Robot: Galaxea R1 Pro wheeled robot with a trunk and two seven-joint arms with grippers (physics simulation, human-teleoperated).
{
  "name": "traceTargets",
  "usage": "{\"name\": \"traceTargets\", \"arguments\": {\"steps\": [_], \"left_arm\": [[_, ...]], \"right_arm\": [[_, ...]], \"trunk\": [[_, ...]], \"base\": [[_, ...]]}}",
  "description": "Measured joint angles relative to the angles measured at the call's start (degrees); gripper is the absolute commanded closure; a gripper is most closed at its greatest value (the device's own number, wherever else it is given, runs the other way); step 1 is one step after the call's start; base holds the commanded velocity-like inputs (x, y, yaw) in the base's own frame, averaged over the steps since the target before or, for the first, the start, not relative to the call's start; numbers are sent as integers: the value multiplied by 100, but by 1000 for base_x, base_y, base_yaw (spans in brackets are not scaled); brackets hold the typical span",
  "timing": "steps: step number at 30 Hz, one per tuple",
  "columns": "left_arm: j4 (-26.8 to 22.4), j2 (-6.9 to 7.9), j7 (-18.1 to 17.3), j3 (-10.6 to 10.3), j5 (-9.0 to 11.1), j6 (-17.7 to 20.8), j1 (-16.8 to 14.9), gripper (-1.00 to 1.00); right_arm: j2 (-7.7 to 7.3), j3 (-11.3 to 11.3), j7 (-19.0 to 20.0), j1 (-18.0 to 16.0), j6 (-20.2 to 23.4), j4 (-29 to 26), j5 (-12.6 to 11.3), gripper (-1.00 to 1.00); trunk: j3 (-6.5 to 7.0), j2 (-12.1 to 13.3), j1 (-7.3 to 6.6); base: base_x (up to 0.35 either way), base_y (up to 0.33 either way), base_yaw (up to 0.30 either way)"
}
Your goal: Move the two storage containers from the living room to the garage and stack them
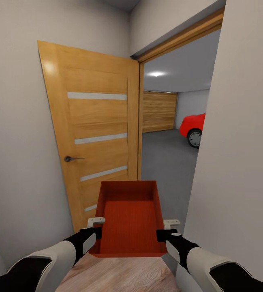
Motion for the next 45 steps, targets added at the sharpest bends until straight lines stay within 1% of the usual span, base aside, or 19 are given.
{"name": "traceTargets", "arguments": {"steps": [4, 7, 11, 24, 32, 33, 34, 35, 45], "left_arm": [[-2, -1, 10, -270, 297, -6, 1, 100], [-1, -32, 43, -453, 500, -36, 3, 100], [1, -30, 46, -721, 778, -46, 4, 100], [-8, -2, 40, -1625, 1676, -32, 1, 100], [-9, 5, 40, -2206, 2267, -44, 4, 100], [-9, -19, 35, -740, 767, -22, 2, 100], [-4, -44, 49, 152, -164, -16, 1, 100], [-2, -51, 54, 206, -221, -23, 2, 100], [-7, -44, 51, 187, -214, 4, 1, 100]], "right_arm": [[0, -36, 0, 0, -1, 0, 43, 100], [-38, -26, 41, 1, 3, -20, 42, 100], [-39, -3, 39, 1, 3, -22, 21, 100], [-18, 17, 12, 2, 2, -16, -9, 100], [-19, 28, 13, 1, 2, -14, -17, 100], [-26, 38, 17, 2, 2, -14, -36, 100], [-43, 43, 41, 1, 2, -15, -40, 100], [-50, 43, 49, 1, 2, -16, -37, 100], [-42, 38, 44, 9, 4, -14, -49, 100]], "trunk": [[0, 0, 0], [0, 0, 0], [0, 0, 0], [0, 0, -1], [0, 0, 0], [0, 0, 0], [0, 0, 0], [0, 0, 0], [0, 0, 0]], "base": [[0, 0, 0], [0, 0, 0], [14, 23, 0], [125, 229, 0], [54, 67, 0], [6, 7, 0], [4, 4, 0], [2, 3, 0], [9, 7, 0]]}}
